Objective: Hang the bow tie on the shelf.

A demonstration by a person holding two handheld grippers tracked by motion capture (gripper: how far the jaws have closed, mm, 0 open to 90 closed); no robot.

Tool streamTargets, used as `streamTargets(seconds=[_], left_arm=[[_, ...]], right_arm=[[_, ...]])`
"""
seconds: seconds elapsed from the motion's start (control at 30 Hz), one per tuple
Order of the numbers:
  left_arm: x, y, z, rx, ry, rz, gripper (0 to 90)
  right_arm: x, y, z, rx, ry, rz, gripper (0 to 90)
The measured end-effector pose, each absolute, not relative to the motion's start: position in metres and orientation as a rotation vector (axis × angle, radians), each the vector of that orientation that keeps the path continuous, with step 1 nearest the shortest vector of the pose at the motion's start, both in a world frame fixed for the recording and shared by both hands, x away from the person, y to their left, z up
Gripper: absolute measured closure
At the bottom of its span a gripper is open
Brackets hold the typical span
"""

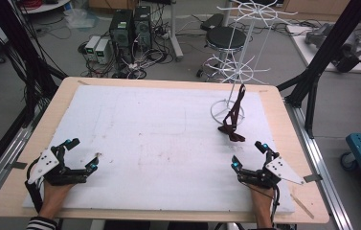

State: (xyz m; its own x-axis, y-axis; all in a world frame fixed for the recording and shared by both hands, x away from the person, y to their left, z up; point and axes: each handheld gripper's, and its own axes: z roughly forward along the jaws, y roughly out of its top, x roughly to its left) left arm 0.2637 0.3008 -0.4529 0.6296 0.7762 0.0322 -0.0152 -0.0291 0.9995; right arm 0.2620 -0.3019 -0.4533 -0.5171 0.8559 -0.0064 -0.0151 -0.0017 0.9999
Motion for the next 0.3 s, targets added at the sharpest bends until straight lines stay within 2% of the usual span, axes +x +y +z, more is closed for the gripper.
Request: streamTargets(seconds=[0.3], left_arm=[[0.2634,0.3038,-0.4537,1.450,0.687,0.715,1.7]], right_arm=[[0.2621,-0.3011,-0.4539,0.889,1.593,1.591,0.7]])
